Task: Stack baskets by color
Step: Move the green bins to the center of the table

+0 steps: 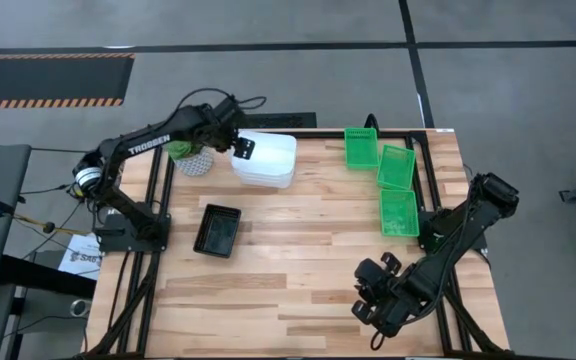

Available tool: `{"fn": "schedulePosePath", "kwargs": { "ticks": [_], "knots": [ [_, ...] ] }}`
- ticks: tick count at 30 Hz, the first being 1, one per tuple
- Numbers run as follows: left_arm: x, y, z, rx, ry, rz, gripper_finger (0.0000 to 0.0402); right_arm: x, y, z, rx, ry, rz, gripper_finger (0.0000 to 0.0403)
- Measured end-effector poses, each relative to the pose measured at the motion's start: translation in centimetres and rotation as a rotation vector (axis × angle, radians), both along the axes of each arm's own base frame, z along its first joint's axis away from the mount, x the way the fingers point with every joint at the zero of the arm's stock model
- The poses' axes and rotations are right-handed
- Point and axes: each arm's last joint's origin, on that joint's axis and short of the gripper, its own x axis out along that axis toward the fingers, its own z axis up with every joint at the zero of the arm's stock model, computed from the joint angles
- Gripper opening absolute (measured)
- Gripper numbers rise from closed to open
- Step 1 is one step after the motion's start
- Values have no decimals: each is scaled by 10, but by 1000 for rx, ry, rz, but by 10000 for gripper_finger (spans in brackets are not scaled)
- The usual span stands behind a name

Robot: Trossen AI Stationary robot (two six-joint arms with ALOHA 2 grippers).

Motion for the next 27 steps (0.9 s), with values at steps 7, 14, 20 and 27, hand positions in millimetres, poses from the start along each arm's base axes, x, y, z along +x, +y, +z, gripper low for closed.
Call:
{"fn": "schedulePosePath", "kwargs": {
  "ticks": [7, 14, 20, 27],
  "knots": [
    [21, -1, 66, 139, -269, -224, 265, -13, 0, -2, 47, 70, -145, 98],
    [65, -32, 97, 305, -605, -522, 265, -43, -11, -2, -18, 117, -547, 98],
    [96, -66, 79, 343, -522, -703, 265, -42, -41, 3, -147, 137, -737, 98],
    [124, -86, 50, 239, -503, -809, 265, -13, -112, 0, -298, 178, -770, 98]
  ]
}}
